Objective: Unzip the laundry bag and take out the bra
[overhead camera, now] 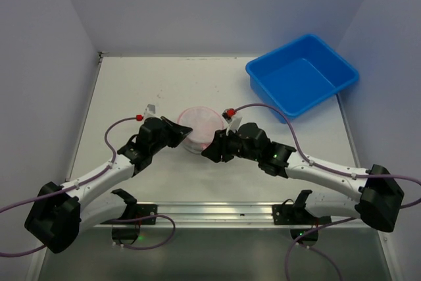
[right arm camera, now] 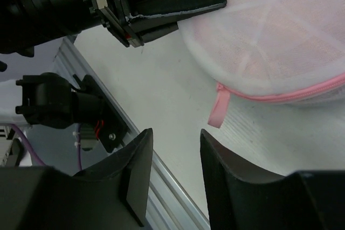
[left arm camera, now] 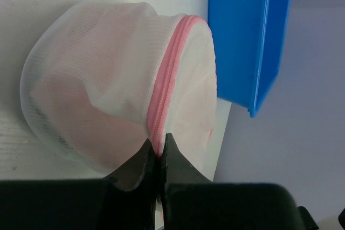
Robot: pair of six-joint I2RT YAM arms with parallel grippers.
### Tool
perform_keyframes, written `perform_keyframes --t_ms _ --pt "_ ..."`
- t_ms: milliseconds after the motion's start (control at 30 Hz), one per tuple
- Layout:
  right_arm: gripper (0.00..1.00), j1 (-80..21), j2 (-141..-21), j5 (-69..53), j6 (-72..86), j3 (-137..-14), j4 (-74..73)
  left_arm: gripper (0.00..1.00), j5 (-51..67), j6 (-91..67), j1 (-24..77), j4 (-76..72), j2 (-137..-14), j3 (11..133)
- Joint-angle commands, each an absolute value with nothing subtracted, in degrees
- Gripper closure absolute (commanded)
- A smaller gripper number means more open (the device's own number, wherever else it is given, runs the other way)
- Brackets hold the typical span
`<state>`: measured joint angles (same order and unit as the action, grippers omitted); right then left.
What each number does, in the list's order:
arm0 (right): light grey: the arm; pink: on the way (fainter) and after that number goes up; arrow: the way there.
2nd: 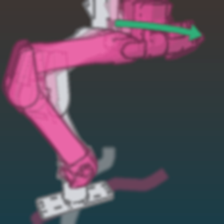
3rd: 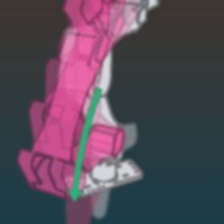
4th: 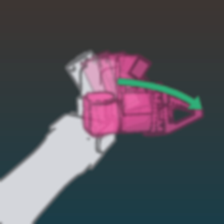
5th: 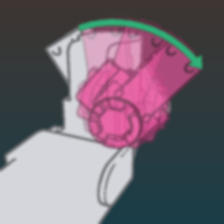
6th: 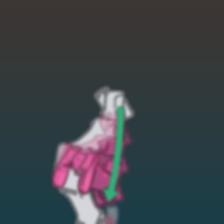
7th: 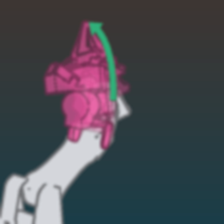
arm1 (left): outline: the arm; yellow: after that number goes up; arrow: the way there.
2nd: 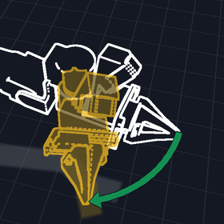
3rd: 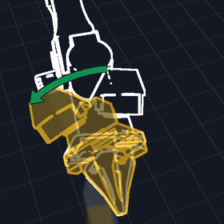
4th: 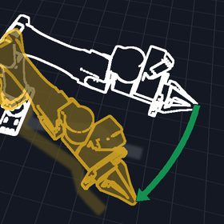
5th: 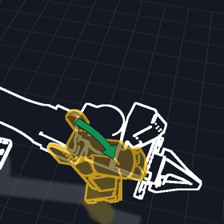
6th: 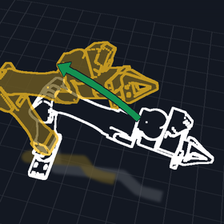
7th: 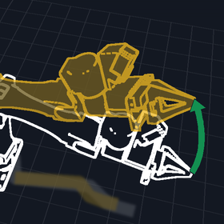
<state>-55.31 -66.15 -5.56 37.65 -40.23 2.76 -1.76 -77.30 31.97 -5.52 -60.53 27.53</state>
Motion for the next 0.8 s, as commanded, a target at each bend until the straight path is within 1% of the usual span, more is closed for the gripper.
perform_keyframes --t_ms 0,100,300,433,767 --pt "0.58 -56.25 -68.37 -4.84 40.52 -41.74 10.37 1.0 -5.18 -80.68 32.26 -7.82 -60.47 29.62" --pt "0.58 -56.6 -71.62 -3.26 41.74 -41.4 12.74 1.0 -5.97 -81.12 32.43 -7.82 -60.64 29.71" --pt "0.55 -56.69 -75.49 -0.09 42.54 -42.36 13.8 1.0 -5.89 -81.38 32.7 -7.82 -61.08 29.88" --pt "0.55 -56.6 -77.17 3.68 42.89 -42.45 14.14 1.0 -5.89 -81.47 32.78 -7.82 -60.82 29.88" --pt "0.57 -56.6 -79.8 6.5 42.19 -42.45 18.63 1.0 -5.8 -82.0 33.22 -7.91 -60.64 29.97"
